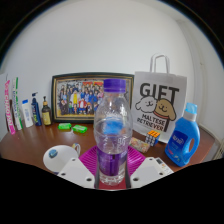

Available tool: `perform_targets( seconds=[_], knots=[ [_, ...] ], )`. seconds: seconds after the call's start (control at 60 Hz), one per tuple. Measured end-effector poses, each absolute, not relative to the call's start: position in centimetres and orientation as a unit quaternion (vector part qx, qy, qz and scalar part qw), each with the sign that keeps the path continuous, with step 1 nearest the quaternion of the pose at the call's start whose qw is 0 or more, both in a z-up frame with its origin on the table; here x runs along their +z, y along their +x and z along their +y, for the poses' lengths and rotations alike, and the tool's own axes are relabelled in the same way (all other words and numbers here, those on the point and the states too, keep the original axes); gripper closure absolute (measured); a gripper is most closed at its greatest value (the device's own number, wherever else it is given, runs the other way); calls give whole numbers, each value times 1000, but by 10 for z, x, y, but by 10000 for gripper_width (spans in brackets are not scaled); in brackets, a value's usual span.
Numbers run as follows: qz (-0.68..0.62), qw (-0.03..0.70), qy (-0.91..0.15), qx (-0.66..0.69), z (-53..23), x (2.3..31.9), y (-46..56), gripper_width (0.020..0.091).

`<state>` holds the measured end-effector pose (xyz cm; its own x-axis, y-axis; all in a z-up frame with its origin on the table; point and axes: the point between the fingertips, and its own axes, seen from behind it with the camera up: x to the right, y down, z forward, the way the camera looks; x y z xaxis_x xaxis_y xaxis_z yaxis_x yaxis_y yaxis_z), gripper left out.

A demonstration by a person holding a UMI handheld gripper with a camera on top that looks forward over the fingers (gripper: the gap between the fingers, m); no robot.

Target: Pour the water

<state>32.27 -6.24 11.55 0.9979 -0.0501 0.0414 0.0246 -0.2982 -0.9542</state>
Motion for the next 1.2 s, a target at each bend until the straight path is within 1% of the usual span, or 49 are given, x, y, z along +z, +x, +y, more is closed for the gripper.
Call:
perform_targets(
  seconds=[0.1, 0.117, 0.133, 0.15, 0.183, 0.367, 0.383, 0.417, 0.483, 0.533, 0.583, 0.733, 0.883, 1.067, 1.2],
  knots=[
    [9, 576, -817, -33, -67, 81, 326, 755],
    [12, 577, -816, -37, -70, 81, 325, 741],
    [14, 595, -803, -35, -67, 85, 326, 748],
    [16, 593, -804, -33, -70, 81, 327, 750],
    [21, 600, -799, -33, -69, 82, 331, 745],
    [30, 595, -802, -31, -72, 81, 331, 610],
    [31, 590, -806, -30, -73, 79, 331, 592],
    [34, 578, -815, -26, -75, 75, 330, 507],
    [44, 561, -826, -13, -82, 74, 326, 237],
    [55, 551, -833, -14, -90, 78, 327, 264],
    [62, 543, -837, -19, -98, 85, 328, 245],
    [70, 523, -849, -40, -133, 115, 317, 249],
    [77, 502, -860, -41, -184, 152, 279, 249],
    [68, 472, -875, -78, -258, 194, 232, 248],
    [59, 468, -878, -78, -304, 216, 198, 250]
  ],
)
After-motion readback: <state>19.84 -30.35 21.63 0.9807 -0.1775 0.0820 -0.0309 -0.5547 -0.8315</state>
